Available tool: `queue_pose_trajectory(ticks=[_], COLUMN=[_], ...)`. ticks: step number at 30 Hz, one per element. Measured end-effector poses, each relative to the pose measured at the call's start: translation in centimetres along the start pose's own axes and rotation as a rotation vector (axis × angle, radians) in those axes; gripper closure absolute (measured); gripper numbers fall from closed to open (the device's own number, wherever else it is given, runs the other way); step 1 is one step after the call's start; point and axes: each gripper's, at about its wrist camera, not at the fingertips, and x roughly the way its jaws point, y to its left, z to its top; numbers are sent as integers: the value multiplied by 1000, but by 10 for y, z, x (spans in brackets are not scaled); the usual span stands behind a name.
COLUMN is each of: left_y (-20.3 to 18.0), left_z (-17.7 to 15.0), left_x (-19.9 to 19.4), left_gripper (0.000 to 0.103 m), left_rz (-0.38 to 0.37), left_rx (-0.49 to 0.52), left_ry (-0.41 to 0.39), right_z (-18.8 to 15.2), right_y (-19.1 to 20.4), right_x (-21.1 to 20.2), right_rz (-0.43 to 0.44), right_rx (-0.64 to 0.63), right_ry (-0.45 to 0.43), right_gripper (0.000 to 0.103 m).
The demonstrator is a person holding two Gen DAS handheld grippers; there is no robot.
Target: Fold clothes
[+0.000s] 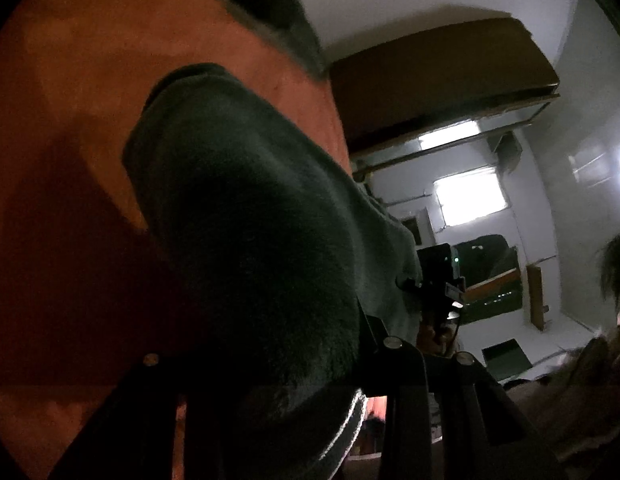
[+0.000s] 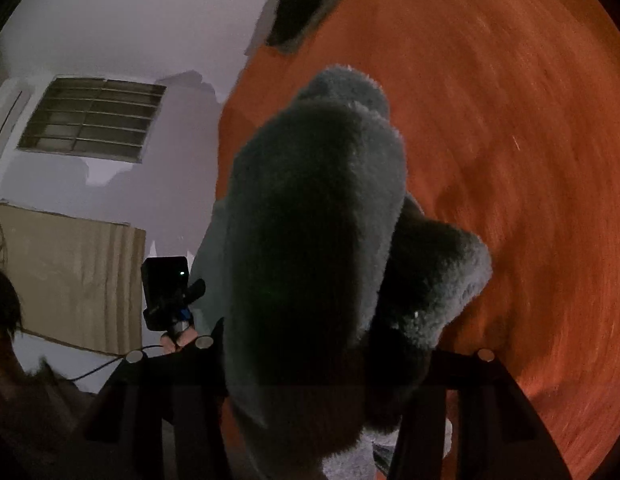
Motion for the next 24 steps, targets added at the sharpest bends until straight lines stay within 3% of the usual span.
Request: queue_pose_trajectory(ticks=[10,18,24], left_y=[-83,-180,-206], left_z=[127,194,231], left_x=[-9,-30,-16], left_gripper=[67,67,67], left_rz=[49,94,133], left_rx=[97,154,105], left_ry=[-57,-111,-118], right_z=[121,171,195], right_y=[59,117,121], right_x=[-36,-98,-115], right_rz=[9,8,18], right_rx=[-46,-61,23], right_ry=[-70,-174,-219], right_gripper=[54,54,54])
